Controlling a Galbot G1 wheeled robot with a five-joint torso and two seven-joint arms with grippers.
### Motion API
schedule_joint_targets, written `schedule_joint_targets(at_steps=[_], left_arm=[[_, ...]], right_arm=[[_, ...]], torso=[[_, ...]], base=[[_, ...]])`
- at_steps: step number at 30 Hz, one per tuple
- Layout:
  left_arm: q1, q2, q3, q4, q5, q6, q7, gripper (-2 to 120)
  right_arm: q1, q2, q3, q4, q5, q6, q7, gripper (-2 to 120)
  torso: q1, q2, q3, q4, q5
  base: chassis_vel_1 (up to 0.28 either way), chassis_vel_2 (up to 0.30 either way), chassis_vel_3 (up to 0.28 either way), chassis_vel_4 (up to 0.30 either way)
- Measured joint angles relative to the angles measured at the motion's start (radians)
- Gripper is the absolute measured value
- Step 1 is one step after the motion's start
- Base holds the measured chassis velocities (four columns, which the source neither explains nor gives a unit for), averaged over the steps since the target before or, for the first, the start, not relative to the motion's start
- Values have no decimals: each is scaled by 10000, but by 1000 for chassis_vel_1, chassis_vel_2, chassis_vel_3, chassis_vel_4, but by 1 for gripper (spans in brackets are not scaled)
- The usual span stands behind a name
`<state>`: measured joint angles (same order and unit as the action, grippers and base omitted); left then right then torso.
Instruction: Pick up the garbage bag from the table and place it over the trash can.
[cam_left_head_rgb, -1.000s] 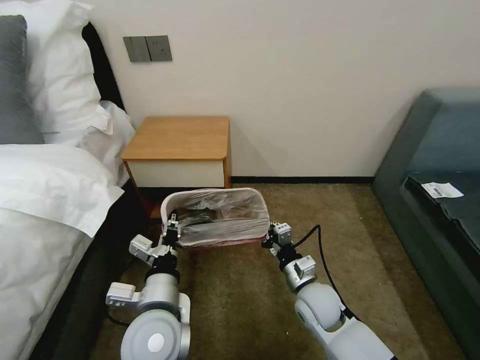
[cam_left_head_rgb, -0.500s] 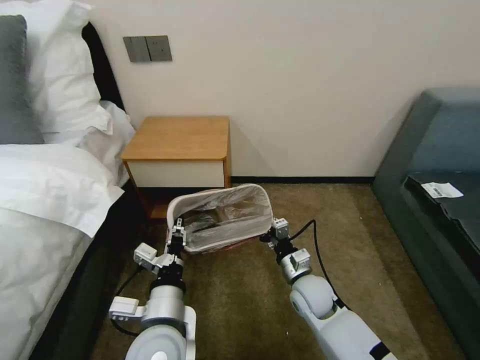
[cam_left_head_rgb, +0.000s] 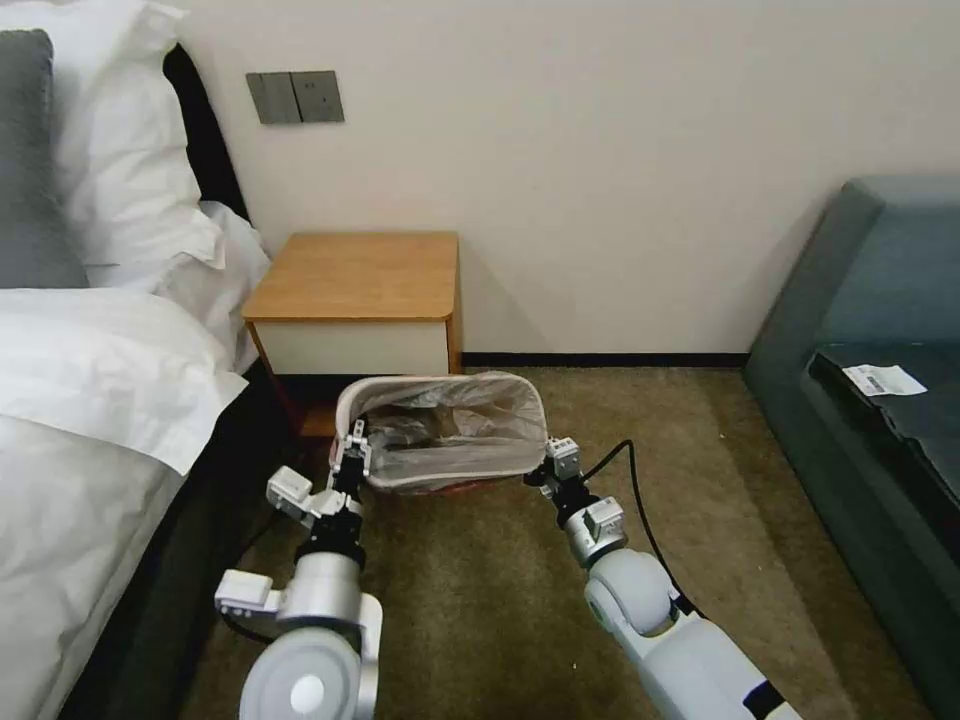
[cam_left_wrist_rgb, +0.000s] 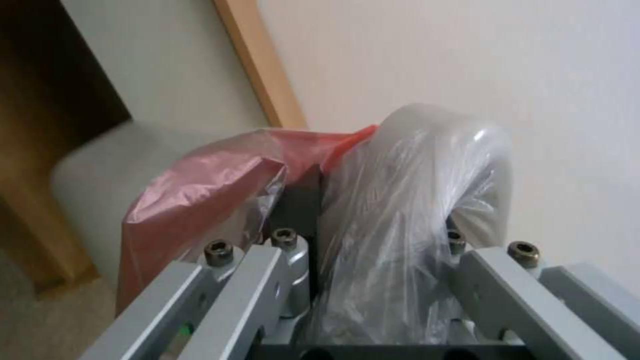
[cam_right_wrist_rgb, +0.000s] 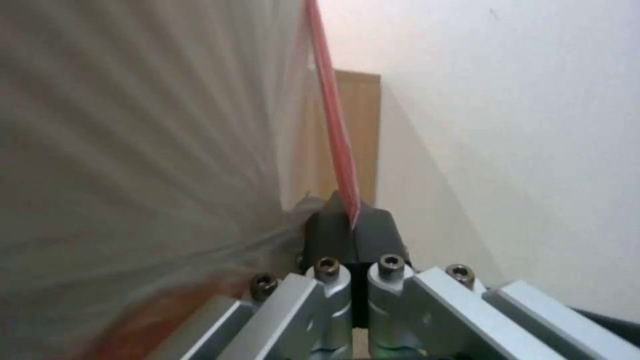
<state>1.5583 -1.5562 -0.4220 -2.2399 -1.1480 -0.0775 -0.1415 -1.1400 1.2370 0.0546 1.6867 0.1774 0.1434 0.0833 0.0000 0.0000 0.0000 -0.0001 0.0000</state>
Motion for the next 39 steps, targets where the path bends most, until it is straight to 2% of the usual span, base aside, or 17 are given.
schedule_joint_targets(at_steps=[10, 15, 19, 23, 29, 39], left_arm=[[-335, 87, -83, 289, -365, -23, -48, 19], [-321, 86, -84, 258, -535, -23, -51, 19], [-96, 52, -41, 39, -725, -64, -31, 19], [119, 22, 17, -144, -770, -111, 74, 19], [367, 19, 113, -474, -833, -125, 196, 19], [710, 31, 180, -480, -973, -143, 329, 19]], right_arm=[[-165, -44, 47, 601, 90, 2, 81, 0], [-163, 42, 41, 705, 837, -52, 202, 0], [-35, 446, -17, 765, 3110, -162, 498, 0], [61, 788, 7, 742, 4170, -194, 638, 0], [227, 1092, 24, 374, 4453, -233, 644, 0], [651, 1606, 10, -543, 4447, -263, 589, 0]], torso=[[0, 0, 0, 0, 0], [0, 0, 0, 0, -1], [0, 0, 0, 1, -1], [-1, 0, 0, 2, -1], [0, 0, 0, 1, -1], [0, 0, 0, 1, -1]], base=[[0, 0, 0, 0], [0, 0, 0, 0], [0, 0, 0, 0], [0, 0, 0, 0], [0, 0, 0, 0], [0, 0, 0, 0]])
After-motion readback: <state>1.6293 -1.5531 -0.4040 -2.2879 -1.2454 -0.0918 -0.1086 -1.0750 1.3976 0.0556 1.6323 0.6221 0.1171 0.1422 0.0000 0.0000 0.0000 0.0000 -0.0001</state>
